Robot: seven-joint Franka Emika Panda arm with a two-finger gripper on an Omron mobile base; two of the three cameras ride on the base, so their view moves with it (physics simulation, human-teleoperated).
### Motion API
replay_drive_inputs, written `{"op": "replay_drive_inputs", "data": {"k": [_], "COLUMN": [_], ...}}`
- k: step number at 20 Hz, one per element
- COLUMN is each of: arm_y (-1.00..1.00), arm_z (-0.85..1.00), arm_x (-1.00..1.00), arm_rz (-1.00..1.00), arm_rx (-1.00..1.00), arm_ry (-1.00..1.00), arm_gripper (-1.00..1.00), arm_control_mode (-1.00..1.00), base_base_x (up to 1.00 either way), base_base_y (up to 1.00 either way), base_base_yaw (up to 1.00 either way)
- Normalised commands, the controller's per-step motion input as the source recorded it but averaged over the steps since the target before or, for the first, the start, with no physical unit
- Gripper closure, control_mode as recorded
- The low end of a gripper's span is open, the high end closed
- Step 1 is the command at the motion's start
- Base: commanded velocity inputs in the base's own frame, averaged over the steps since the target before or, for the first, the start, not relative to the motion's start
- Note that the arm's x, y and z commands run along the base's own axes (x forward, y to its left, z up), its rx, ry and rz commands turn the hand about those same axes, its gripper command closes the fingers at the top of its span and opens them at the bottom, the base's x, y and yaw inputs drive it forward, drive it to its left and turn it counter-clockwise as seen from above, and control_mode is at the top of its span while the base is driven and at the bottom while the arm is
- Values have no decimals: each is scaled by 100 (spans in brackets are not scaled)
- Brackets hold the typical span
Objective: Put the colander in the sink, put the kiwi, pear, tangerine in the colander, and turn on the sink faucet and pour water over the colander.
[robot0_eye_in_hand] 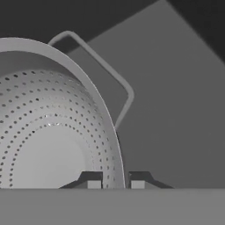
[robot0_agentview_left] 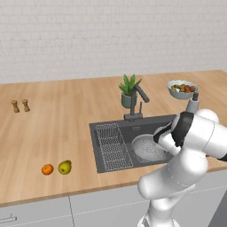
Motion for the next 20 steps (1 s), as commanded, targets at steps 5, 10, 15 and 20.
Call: {"op": "replay_drive_inputs", "data": {"k": [5,10,15,20], "arm_y": [24,19,9,-1], "arm_z": [-1,-7,-10,-1], "arm_x": [-5,0,0,-3], "arm_rz": [0,0,0,0], "arm_rx": [0,0,0,0], "arm_ry": [0,1,3,0], "arm_gripper": [100,100,-100,-100], "arm_control_mode": [-100,-100,-100,-100], "base_base_x": [0,0,0,0], "base_base_y": [0,0,0,0], "base_base_yaw": [0,0,0,0]}}
